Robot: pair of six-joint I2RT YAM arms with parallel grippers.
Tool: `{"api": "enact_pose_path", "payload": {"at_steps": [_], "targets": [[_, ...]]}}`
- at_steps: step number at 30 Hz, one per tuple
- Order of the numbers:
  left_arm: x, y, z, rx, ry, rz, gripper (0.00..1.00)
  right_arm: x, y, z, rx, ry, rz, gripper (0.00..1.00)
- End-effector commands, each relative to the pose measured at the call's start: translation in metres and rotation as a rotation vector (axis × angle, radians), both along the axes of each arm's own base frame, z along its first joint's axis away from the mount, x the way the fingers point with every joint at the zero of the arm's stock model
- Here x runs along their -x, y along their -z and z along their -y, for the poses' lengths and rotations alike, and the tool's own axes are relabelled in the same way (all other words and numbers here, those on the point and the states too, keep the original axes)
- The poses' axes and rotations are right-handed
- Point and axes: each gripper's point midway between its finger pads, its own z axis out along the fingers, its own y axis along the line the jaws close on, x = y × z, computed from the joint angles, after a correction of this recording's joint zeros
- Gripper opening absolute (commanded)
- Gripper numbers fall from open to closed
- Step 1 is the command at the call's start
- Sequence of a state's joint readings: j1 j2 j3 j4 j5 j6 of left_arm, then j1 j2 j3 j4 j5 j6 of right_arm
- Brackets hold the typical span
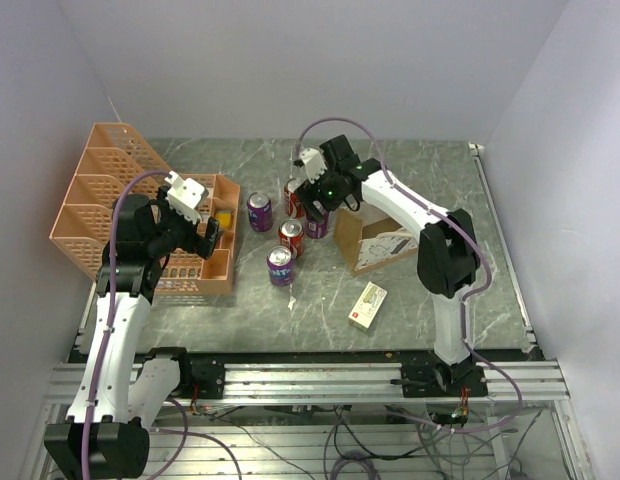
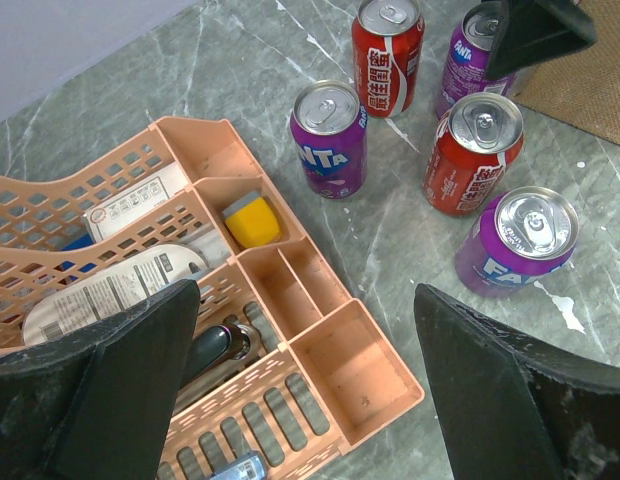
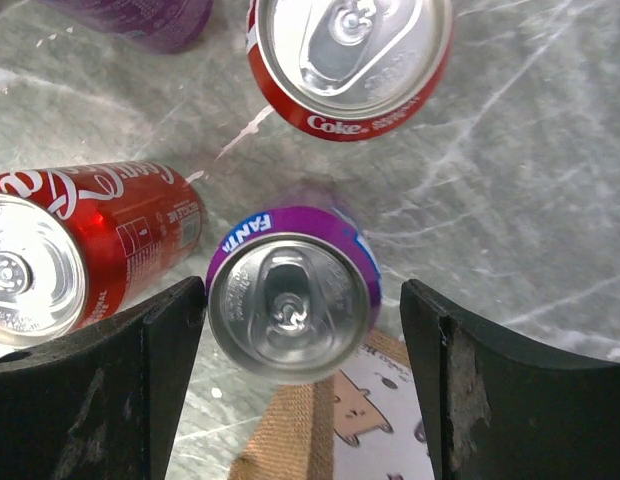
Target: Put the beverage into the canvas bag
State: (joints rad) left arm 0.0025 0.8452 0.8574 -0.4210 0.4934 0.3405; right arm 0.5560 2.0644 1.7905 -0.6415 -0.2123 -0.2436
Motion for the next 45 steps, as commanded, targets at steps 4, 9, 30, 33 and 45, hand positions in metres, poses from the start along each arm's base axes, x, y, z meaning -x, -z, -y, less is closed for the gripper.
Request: {"api": "enact_pose_path", "payload": {"at_steps": [4,9,30,33,45], "targets": [[0.0,-0.005,0.006,0.005,0.03,0.024,0.99,0.002,0.022,-0.006,-0.023,-0.007,-0.081,0.75],[-0.001,-0.004,0.006,0.007,0.034,0.018,0.99,-0.006,0.021,-0.004,-0.037,0.014,-0.075,0.63],[-0.006,-0.001,0.02,-0.061,0.117,-0.008,0.97,0.029,-0.175,0.013,-0.205,-0.059,0.238,0.27],[-0.008,-0.002,0.031,-0.08,0.172,-0.016,0.95,0.043,-0.198,0.029,-0.196,-0.046,0.3,0.27],[-0.018,-0.003,0.131,-0.093,0.468,-0.047,0.91,0.077,-0.213,0.134,-0.168,0.154,0.373,0.26]]}}
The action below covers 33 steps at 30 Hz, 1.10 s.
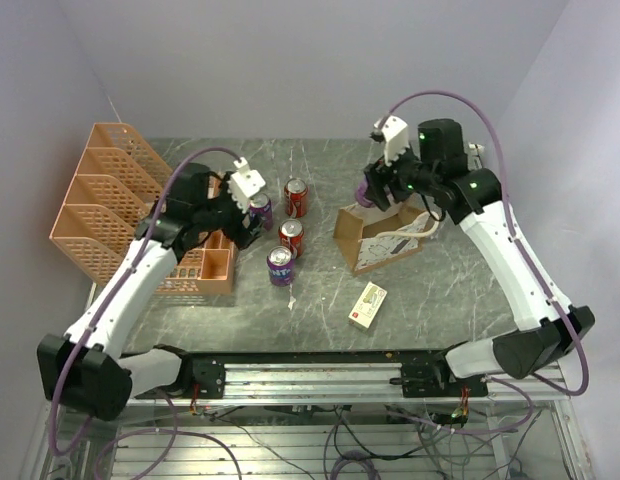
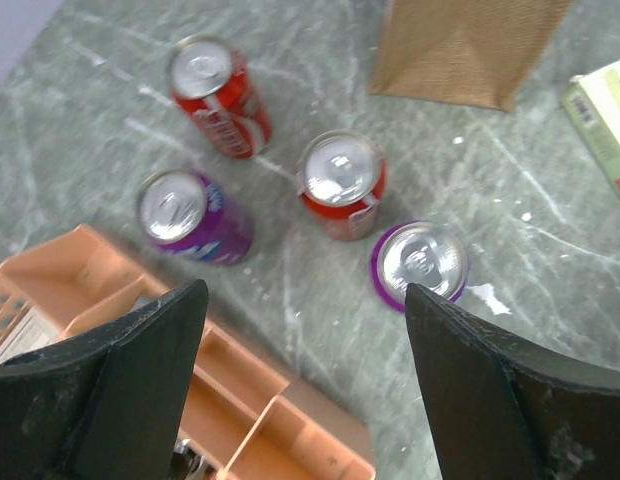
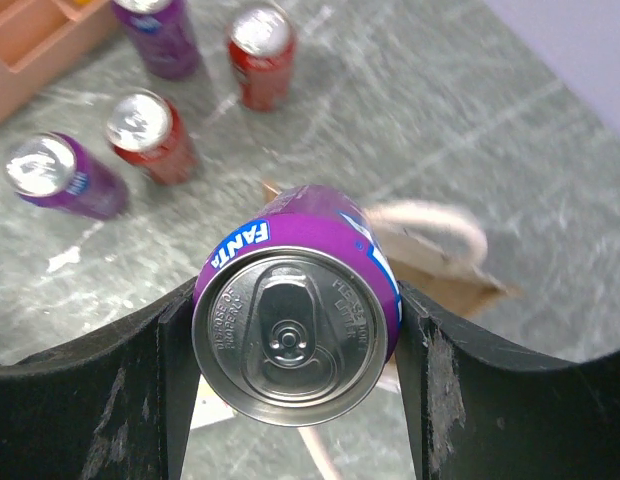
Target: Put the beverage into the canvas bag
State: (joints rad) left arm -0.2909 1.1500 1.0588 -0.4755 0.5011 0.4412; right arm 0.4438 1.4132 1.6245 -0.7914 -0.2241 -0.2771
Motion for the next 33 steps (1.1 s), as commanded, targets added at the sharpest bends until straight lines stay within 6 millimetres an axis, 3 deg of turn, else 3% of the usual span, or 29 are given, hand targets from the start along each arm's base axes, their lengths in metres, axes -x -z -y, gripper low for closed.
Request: {"api": "enact_pose_path", "payload": {"at_steps": [1,5,9,16,23,33], "targets": [[0.003,-0.012,0.049,0.002,0.18,0.048,0.91,-0.005,-0.011,0.038,-0.023,0.085,0.05,0.26],[0.014,-0.006,0.093,-0.07,0.408,0.071,0.91,-0.005,-0.002,0.064,-0.048,0.145,0.027,0.25],[0.01,-0.001,0.126,-0.091,0.523,0.073,0.87,-0.007,0.006,0.082,-0.056,0.192,0.018,0.24],[0.009,0.018,0.176,-0.182,0.699,0.144,0.87,-0.013,0.028,0.08,-0.057,0.175,-0.021,0.23],[0.005,0.032,0.203,-0.259,0.85,0.175,0.86,-0.028,0.043,0.073,-0.082,0.181,-0.058,0.22],[-0.005,0.04,0.232,-0.335,0.94,0.274,0.85,-0.037,0.063,0.084,-0.156,0.262,-0.119,0.2]]}}
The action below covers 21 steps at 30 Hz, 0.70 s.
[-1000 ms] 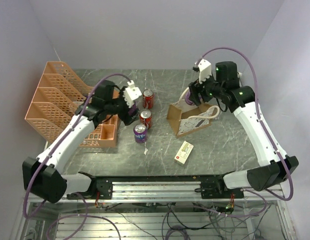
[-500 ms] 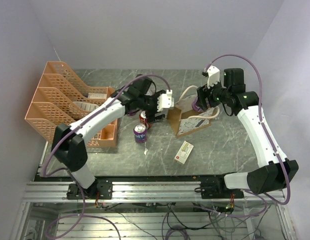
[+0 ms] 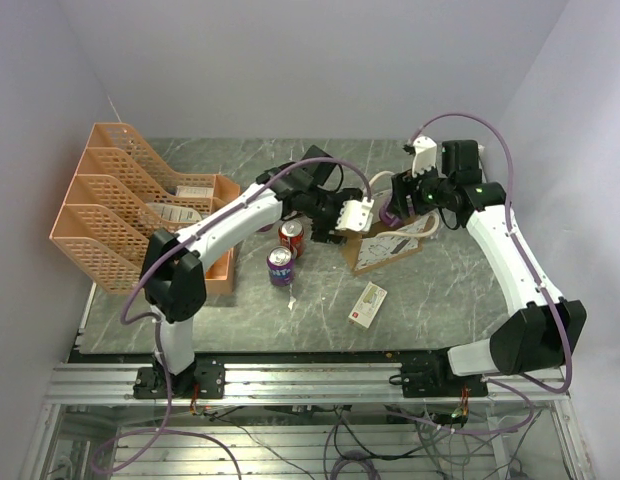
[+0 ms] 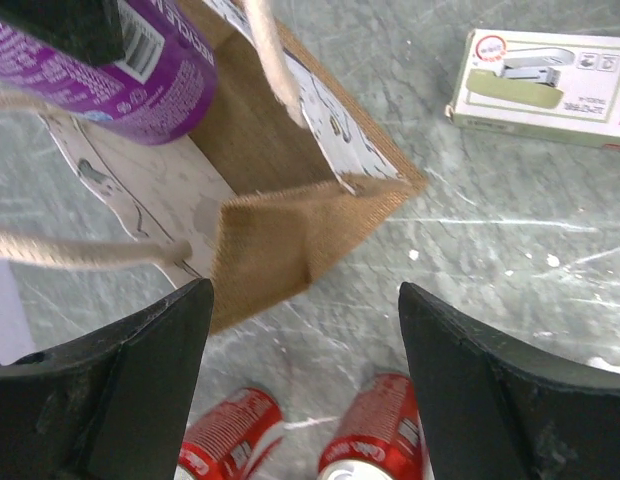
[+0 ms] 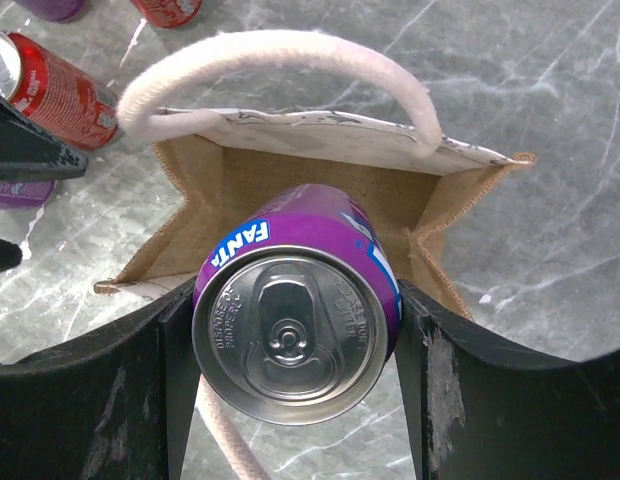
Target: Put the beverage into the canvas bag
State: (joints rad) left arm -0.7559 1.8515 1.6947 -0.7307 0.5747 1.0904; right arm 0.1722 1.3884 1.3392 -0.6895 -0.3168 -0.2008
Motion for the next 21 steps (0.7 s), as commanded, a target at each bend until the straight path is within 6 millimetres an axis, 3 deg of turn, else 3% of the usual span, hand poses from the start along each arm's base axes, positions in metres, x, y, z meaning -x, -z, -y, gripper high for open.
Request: {"api": "enact_pose_path", "payload": {"at_steps": [1,14,19,21], "targets": [[-0.008,-0.003,0.021,0.003,0.071,0.063,0.85,-0.019,-0.024,0.001,-0.095,0.03,0.093,0.2],[-0.032,0.021,0.057,-0.082,0.128,0.18,0.83,-0.014,-0.012,0.005,-0.135,0.04,0.069,0.2],[-0.036,0.041,0.061,-0.134,0.137,0.199,0.82,-0.014,-0.01,0.01,-0.149,0.062,0.068,0.2],[-0.033,0.05,0.059,-0.157,0.146,0.188,0.77,-0.015,-0.01,0.014,-0.143,0.076,0.078,0.2]]}}
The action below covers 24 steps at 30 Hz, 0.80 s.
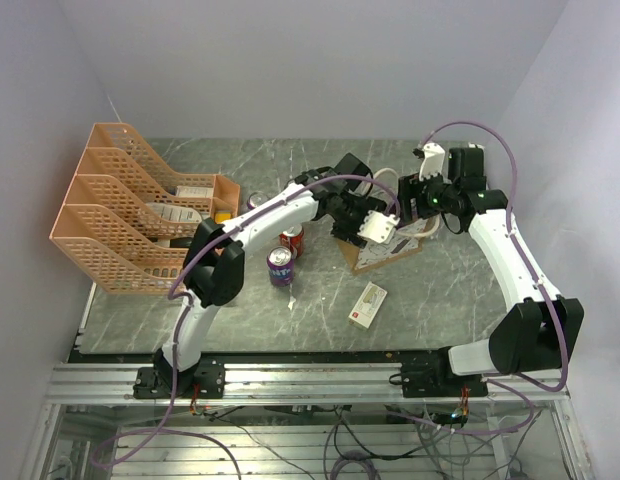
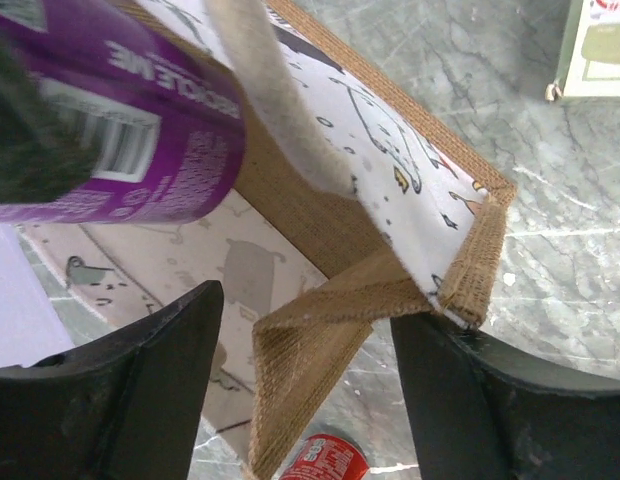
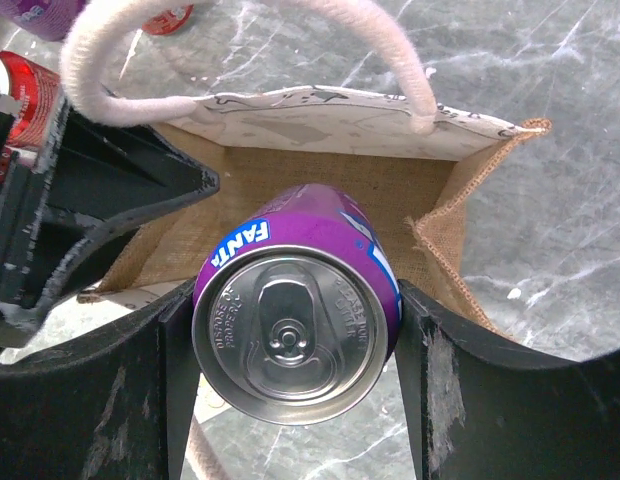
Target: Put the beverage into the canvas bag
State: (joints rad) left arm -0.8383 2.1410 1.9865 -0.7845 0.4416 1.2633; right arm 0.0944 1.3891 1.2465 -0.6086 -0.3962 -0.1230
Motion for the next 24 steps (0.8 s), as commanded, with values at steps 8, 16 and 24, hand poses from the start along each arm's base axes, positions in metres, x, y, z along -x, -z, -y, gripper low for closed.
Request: {"api": "enact_pose_path", "payload": {"at_steps": [8,16,24], "targets": [[0.031,0.015,-0.022,-0.101,0.069,-0.041,0.51,-0.029,-0.03,0.015,0.02,0.09,0.162,0.17],[0.066,0.019,-0.041,-0.147,0.116,-0.111,0.3,-0.044,-0.03,0.038,0.108,0.205,0.209,0.15],[0.08,0.013,-0.039,-0.102,0.126,-0.149,0.26,-0.034,-0.028,0.008,0.086,0.092,0.202,0.16]]}}
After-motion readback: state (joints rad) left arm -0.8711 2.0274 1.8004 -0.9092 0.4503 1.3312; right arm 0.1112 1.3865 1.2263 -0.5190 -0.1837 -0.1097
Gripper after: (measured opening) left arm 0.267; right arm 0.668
